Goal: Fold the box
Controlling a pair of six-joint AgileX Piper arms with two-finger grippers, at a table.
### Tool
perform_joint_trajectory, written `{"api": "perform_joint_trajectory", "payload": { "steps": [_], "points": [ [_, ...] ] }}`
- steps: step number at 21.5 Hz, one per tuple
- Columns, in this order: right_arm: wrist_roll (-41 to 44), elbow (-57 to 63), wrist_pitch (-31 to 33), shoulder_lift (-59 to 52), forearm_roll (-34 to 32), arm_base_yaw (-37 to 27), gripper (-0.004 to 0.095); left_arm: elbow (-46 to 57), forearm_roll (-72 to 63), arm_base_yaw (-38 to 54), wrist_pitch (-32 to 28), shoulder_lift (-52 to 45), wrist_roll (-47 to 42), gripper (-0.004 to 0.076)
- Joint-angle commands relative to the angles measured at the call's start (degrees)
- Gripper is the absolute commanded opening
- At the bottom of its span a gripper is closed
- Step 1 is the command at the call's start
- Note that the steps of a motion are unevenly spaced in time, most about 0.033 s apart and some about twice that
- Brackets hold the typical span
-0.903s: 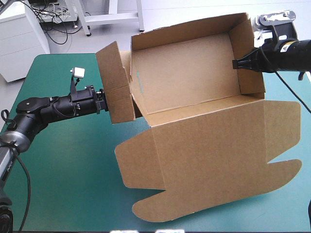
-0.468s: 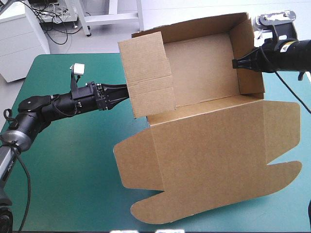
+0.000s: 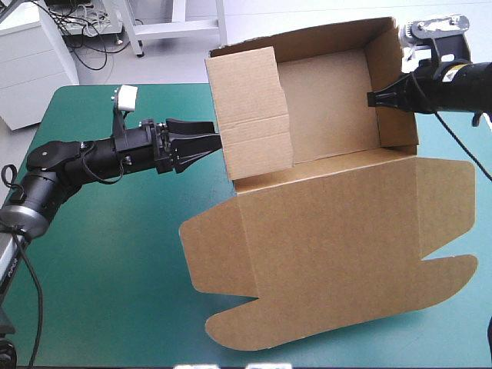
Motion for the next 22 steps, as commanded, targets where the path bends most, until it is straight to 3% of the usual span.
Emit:
{"api": "perform_joint_trajectory", "payload": {
  "steps": [1,6,12,14,19,22],
  "points": [
    [2.20,-1.33,-4.57,-1.83,-1.62,2.51,-0.0016,-3.17,-7.55,-0.87,6.28,-2.09,0.38,0.0524],
    [4.32,-1.33,-6.82,-1.83,-4.37,5.48,-0.0016,-4.09,-6.26,-0.87,5.54,-2.09,-0.15,0.0524],
    [8.66,-1.33,-9.81,-1.83,-8.82,9.82,-0.0015,-7.02,2.10,-0.87,-2.67,-2.09,-5.86,0.0523],
    [10.90,-1.33,-10.27,-1.83,-12.06,11.90,-0.0015,-11.36,9.82,-1.87,-6.39,-2.09,-12.20,0.0523],
    [15.47,-1.33,-12.42,-1.83,-13.91,13.52,-0.0016,-24.35,47.97,-11.52,-18.59,-1.98,-42.49,0.0522],
    [15.91,-1.33,-13.19,-1.83,-13.23,13.52,-0.0016,-29.81,66.99,-16.58,-18.18,-1.04,-57.39,0.0519]
  ]
}}
